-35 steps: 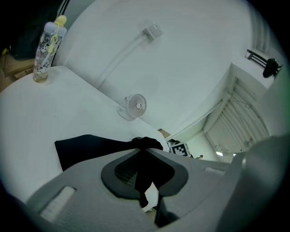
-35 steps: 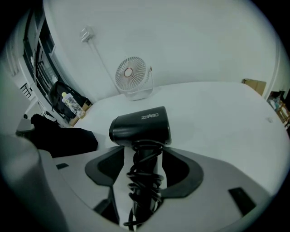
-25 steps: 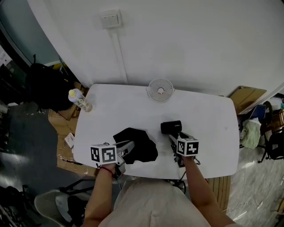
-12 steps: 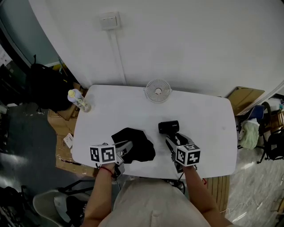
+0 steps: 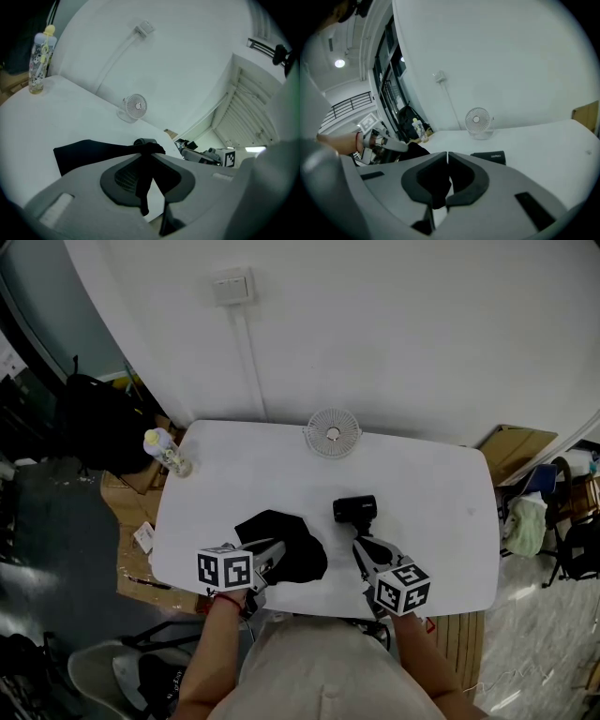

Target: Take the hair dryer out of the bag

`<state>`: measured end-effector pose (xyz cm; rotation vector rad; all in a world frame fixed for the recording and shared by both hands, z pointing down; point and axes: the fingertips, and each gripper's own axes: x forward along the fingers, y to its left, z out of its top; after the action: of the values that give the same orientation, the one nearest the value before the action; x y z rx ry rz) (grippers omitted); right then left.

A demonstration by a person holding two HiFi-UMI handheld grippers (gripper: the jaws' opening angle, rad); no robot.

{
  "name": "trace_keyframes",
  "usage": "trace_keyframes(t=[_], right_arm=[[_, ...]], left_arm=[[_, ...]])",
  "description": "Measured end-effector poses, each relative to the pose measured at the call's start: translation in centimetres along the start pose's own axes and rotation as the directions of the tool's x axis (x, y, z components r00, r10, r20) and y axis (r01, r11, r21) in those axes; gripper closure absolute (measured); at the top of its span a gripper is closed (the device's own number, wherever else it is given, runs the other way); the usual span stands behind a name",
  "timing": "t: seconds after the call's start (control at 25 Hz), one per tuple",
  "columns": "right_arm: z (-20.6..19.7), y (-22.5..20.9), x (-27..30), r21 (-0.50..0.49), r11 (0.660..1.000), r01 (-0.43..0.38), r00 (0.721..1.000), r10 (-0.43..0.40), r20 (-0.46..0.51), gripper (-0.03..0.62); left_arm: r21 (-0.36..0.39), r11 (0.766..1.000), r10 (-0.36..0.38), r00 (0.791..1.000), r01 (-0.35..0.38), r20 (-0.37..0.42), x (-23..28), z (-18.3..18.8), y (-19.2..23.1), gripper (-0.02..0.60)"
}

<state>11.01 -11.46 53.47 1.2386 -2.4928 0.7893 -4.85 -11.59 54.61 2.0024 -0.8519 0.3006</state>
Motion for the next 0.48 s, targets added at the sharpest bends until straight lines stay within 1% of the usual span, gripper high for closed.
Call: trace_keyframes(t=[0.08, 0.16, 0.28, 0.36, 0.48], right_arm=[[0.3, 0.7, -0.3, 0.001, 0.999, -0.042, 0.999, 0.042, 0.023, 0.578], [0.5, 1.1, -0.3, 0.002, 0.998, -0.064, 0.998, 0.064, 0.027, 0.579], [0.7, 1.5, -0.6, -0.008, 0.998, -0.067, 0.997, 0.067, 0.027, 0.579], [0.9, 1.8, -0.9, -0.015, 0.998, -0.067, 0.997, 0.068, 0.031, 0.579], [1.3, 2.4, -1.3, -0.018, 0.997, -0.072, 0.997, 0.073, 0.040, 0.579]], left_arm=[[0.037, 0.999, 0.015, 1.000, -0.015, -0.013, 0.1, -0.1, -0.2, 0.519], [0.074, 0.997, 0.028, 0.999, -0.026, -0.021, 0.1, -0.1, -0.4, 0.486], [0.130, 0.991, 0.041, 0.999, -0.038, -0.025, 0.2, -0.1, -1.0, 0.409], [0.173, 0.984, 0.050, 0.998, -0.045, -0.025, 0.1, 0.0, -1.4, 0.373], [0.222, 0.974, 0.047, 0.999, -0.043, -0.011, 0.0, 0.1, -2.3, 0.360]])
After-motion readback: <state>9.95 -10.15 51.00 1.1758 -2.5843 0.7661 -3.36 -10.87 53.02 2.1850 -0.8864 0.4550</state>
